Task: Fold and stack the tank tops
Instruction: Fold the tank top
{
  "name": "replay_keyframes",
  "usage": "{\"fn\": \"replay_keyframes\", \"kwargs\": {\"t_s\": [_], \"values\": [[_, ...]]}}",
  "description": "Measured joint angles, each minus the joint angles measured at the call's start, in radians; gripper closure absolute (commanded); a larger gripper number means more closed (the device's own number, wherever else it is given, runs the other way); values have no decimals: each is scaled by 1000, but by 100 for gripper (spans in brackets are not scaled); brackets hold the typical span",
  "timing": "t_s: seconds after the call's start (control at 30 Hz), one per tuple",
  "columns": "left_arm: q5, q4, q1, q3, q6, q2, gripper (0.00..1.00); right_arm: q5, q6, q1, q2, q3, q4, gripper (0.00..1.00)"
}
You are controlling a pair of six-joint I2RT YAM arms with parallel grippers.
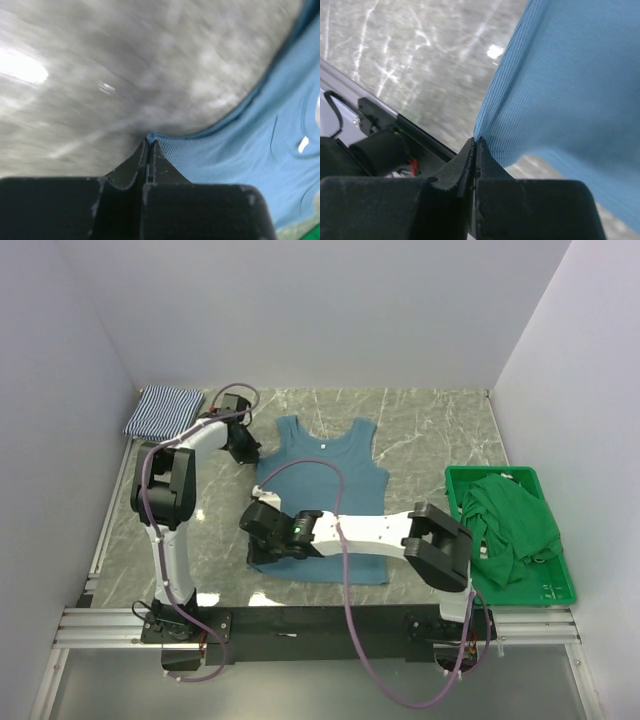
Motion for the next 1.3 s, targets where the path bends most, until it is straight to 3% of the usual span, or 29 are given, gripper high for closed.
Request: {"fn": "replay_keyframes", "kwargs": {"t_s": [0.2,0.37,0.53,0.9,1.3], "values": [[-22,-46,69,9,15,6,99,-44,2,0,76,80,11,100],[-34,-76,80,34,24,5,99,-57,13,-10,64,50,49,100],[-38,-117,34,99,23,6,99,-55,51,-34,-47,-112,101,100],[-42,-154,-176,282,12,52,99,21,208,-44,-380,-534,272,100],[-41,-164,-255,303,-3,118,99,38,340,-44,-445,-752,404,100]]}}
